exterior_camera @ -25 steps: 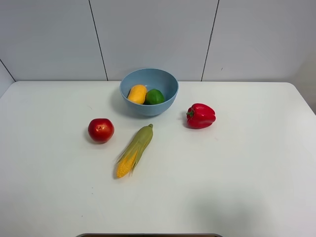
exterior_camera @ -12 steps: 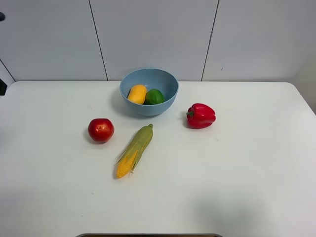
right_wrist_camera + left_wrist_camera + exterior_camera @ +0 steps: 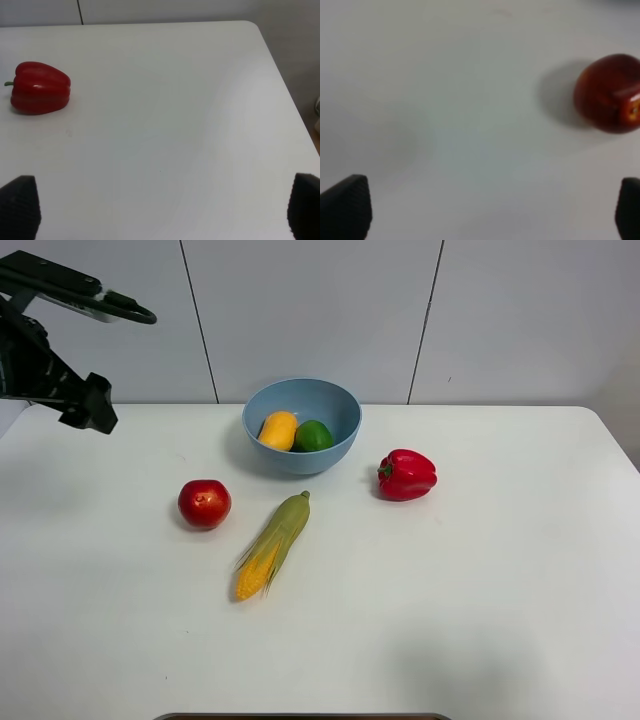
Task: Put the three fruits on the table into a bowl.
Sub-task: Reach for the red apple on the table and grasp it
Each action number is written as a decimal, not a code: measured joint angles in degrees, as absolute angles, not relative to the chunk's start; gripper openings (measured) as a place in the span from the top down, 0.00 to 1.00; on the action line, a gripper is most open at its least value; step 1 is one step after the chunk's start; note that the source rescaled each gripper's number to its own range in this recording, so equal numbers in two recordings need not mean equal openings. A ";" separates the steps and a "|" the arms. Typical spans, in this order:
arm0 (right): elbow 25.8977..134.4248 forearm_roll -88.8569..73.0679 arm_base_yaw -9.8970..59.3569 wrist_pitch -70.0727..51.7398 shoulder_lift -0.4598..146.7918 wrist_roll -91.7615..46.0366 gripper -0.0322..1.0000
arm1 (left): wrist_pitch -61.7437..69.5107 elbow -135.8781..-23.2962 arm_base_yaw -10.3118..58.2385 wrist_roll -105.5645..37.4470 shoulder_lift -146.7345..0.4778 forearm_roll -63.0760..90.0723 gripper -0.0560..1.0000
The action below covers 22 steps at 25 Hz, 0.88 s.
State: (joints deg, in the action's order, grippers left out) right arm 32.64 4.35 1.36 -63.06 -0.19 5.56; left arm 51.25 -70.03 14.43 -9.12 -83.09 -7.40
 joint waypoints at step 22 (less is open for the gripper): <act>32.64 4.35 1.36 -63.06 -0.19 5.56 0.00 | 43.51 -71.78 21.03 -9.47 -101.23 0.00 0.00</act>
State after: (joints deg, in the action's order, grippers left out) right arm 32.64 4.35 1.36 -63.06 -0.19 5.56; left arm 43.51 -71.78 21.03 -9.47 -101.23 0.00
